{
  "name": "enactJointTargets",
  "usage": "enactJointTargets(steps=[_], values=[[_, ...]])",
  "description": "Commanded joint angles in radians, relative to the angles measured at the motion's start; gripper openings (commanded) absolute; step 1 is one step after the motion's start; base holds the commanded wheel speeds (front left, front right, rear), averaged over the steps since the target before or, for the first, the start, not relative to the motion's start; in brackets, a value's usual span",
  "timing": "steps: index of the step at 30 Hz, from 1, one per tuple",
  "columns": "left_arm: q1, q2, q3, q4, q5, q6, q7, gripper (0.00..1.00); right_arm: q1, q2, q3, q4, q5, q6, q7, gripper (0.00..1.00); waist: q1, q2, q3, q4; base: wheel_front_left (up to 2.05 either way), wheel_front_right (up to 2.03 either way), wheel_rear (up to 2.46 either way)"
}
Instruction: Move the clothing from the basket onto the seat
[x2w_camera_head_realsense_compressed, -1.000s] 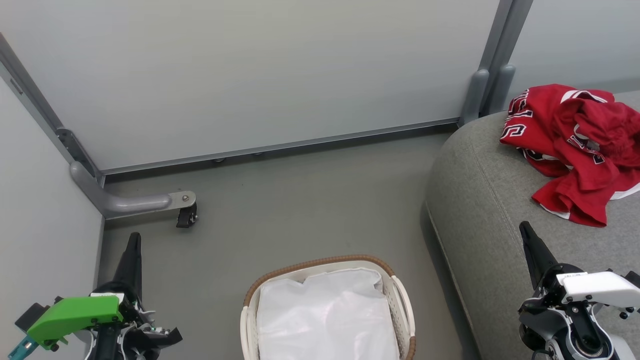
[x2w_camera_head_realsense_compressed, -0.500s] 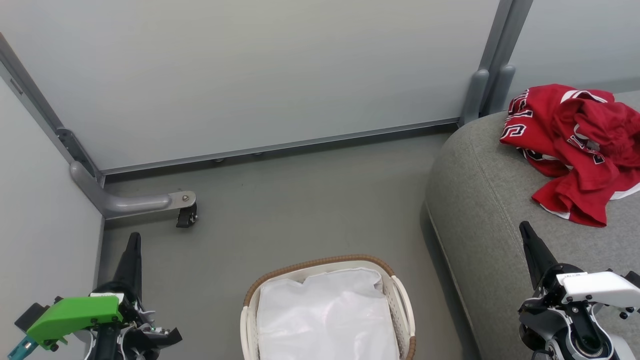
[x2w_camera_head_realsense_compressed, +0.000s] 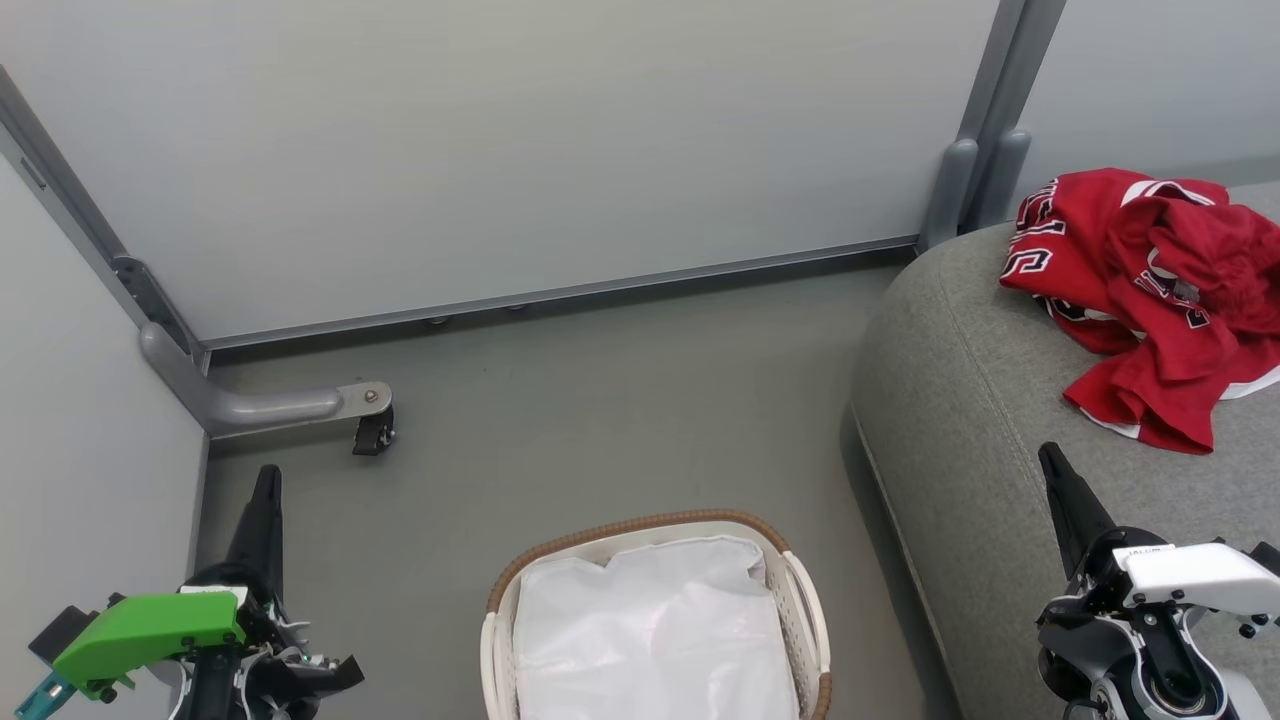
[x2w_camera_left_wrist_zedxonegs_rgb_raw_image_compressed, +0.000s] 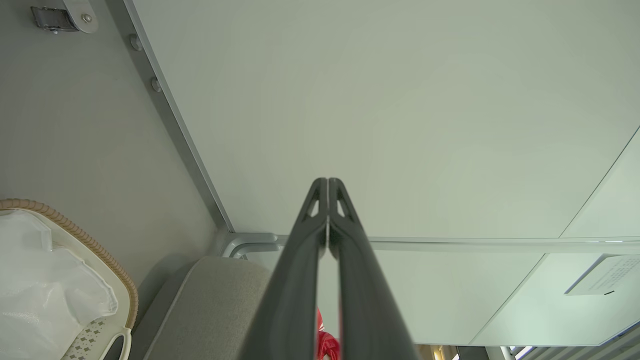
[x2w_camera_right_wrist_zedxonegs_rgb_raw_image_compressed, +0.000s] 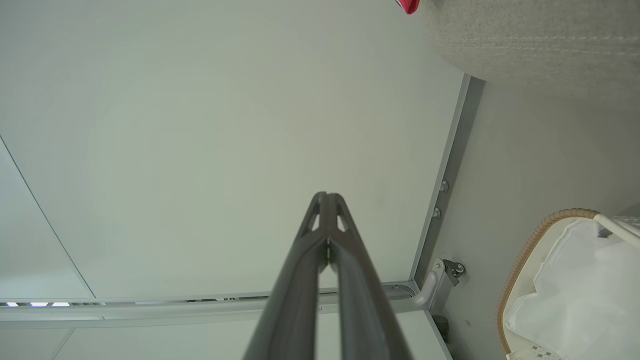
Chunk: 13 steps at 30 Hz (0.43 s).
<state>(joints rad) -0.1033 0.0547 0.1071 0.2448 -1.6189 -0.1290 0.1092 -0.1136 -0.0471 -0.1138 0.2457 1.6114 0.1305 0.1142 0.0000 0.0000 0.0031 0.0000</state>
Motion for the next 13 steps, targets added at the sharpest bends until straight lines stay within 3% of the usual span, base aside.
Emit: enactJointTargets(steps=[1, 13], values=[[-0.009, 0.001, 0.004, -0.001, 0.002, -0.003, 0.003, 0.0, 0.01, -0.006, -0.002, -0.003, 0.003, 0.0, 0.003, 0.0, 0.0, 0.0, 0.0, 0.0, 0.0, 0.0, 0.0], [-0.01, 0.0, 0.005, -0.001, 0.004, -0.003, 0.004, 0.0, 0.01, -0.006, -0.002, -0.003, 0.003, 0.0, 0.003, 0.0, 0.0, 0.0, 0.0, 0.0, 0.0, 0.0, 0.0]])
